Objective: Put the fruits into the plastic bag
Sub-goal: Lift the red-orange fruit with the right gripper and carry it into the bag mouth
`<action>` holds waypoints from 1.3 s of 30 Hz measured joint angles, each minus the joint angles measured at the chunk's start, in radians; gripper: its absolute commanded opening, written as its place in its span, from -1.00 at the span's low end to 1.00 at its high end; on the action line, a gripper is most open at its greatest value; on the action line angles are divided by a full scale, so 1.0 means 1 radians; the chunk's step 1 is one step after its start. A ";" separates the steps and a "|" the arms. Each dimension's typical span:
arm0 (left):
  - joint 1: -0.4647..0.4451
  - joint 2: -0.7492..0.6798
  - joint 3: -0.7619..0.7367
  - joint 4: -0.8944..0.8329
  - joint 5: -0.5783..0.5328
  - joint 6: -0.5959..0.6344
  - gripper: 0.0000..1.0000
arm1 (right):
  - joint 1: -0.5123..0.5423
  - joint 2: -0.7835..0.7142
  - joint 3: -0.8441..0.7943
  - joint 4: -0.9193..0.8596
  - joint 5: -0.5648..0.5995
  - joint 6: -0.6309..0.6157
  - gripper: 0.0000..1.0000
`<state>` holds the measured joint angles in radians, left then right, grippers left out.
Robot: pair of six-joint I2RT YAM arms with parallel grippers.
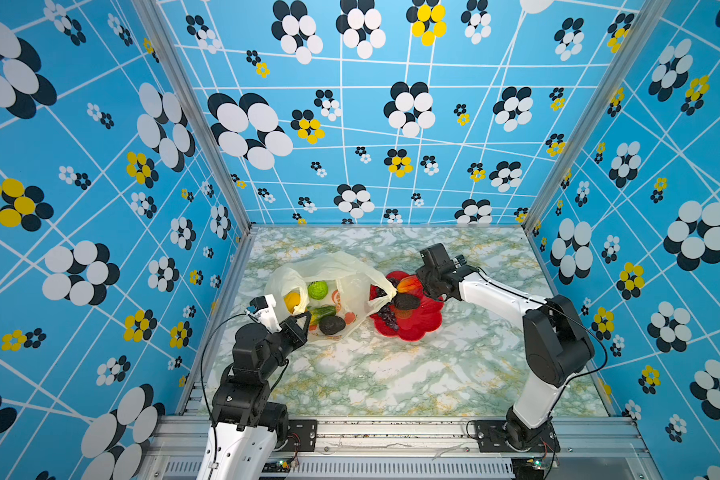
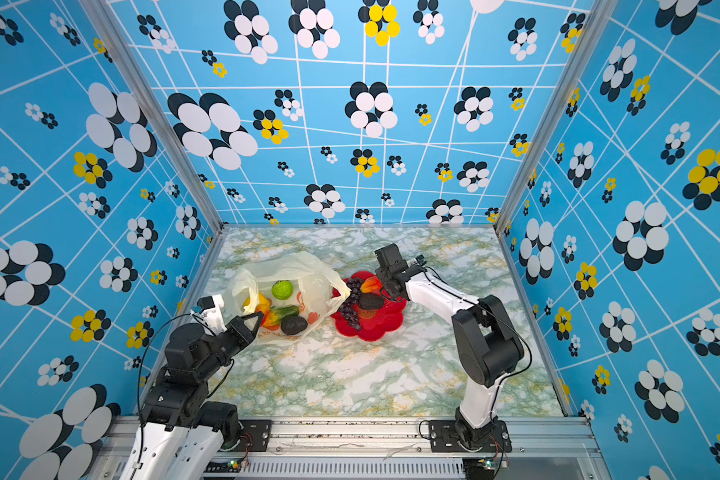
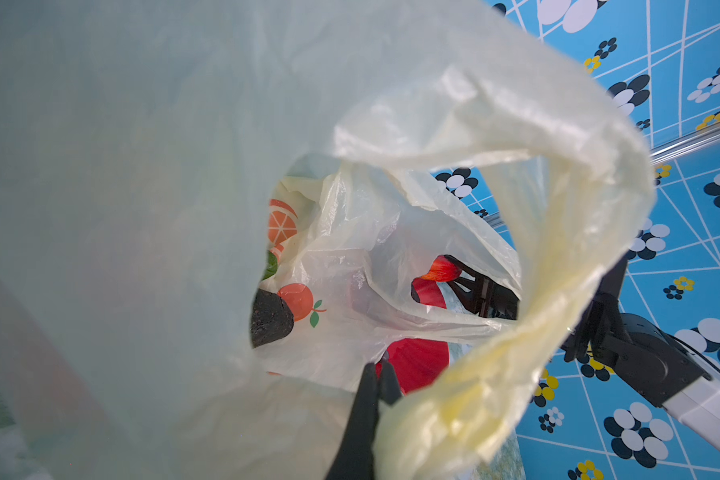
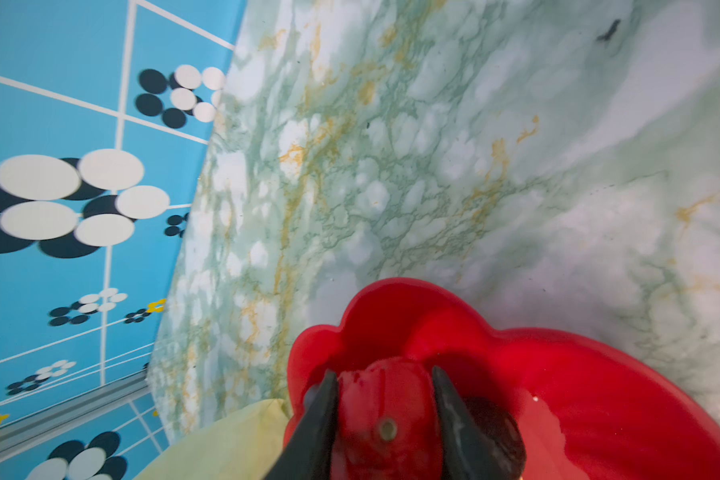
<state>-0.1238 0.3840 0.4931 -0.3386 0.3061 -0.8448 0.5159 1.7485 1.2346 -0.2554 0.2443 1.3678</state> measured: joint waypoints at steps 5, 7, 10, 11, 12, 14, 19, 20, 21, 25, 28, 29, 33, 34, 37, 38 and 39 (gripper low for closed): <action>0.000 -0.008 0.000 0.000 0.000 -0.001 -1.00 | 0.001 -0.149 -0.070 0.048 0.017 -0.068 -0.35; 0.000 -0.015 0.000 0.000 0.001 -0.005 -1.00 | 0.003 -0.206 -0.084 0.063 0.023 -0.111 -0.34; 0.000 -0.021 0.000 0.000 0.002 -0.010 -1.00 | 0.011 -0.290 -0.089 0.084 0.032 -0.184 -0.34; 0.000 -0.021 0.000 0.000 0.004 -0.011 -1.00 | 0.014 -0.320 -0.090 0.089 0.032 -0.213 -0.34; 0.000 -0.021 0.000 0.000 0.005 -0.012 -1.00 | 0.015 -0.343 -0.090 0.093 0.032 -0.233 -0.35; 0.000 -0.021 0.002 -0.002 0.008 -0.011 -1.00 | 0.019 -0.400 -0.090 0.103 0.029 -0.285 -0.34; 0.000 -0.026 0.019 -0.010 0.009 -0.011 -1.00 | 0.040 -0.482 -0.083 0.140 -0.020 -0.397 -0.34; 0.000 -0.027 0.019 -0.010 0.009 -0.012 -1.00 | 0.054 -0.484 -0.072 0.146 -0.037 -0.421 -0.34; 0.000 -0.027 0.019 -0.010 0.009 -0.014 -1.00 | 0.067 -0.483 -0.064 0.155 -0.053 -0.439 -0.34; 0.000 -0.027 0.019 -0.006 0.016 -0.037 -1.00 | 0.150 -0.450 -0.015 0.206 -0.128 -0.513 -0.36; 0.000 -0.027 0.018 -0.005 0.019 -0.055 -1.00 | 0.231 -0.390 0.027 0.243 -0.168 -0.567 -0.36; 0.000 -0.027 0.018 -0.004 0.019 -0.062 -1.00 | 0.257 -0.365 0.039 0.253 -0.183 -0.581 -0.36; 0.000 -0.027 0.013 0.004 0.020 -0.081 -1.00 | 0.325 -0.254 0.084 0.267 -0.235 -0.626 -0.36; 0.000 -0.027 0.013 0.005 0.019 -0.088 -1.00 | 0.339 -0.220 0.099 0.266 -0.244 -0.640 -0.36; 0.000 -0.027 0.010 0.022 0.019 -0.106 -1.00 | 0.375 -0.127 0.146 0.249 -0.261 -0.681 -0.36; 0.000 -0.026 0.009 0.030 0.020 -0.114 -1.00 | 0.388 -0.097 0.158 0.242 -0.266 -0.693 -0.36; 0.000 -0.024 0.009 0.033 0.020 -0.116 -1.00 | 0.396 -0.080 0.162 0.238 -0.269 -0.701 -0.36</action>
<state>-0.1234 0.3595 0.5022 -0.3058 0.3260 -0.9607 0.9123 1.6684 1.3964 -0.0170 -0.0250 0.6670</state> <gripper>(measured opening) 0.044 0.324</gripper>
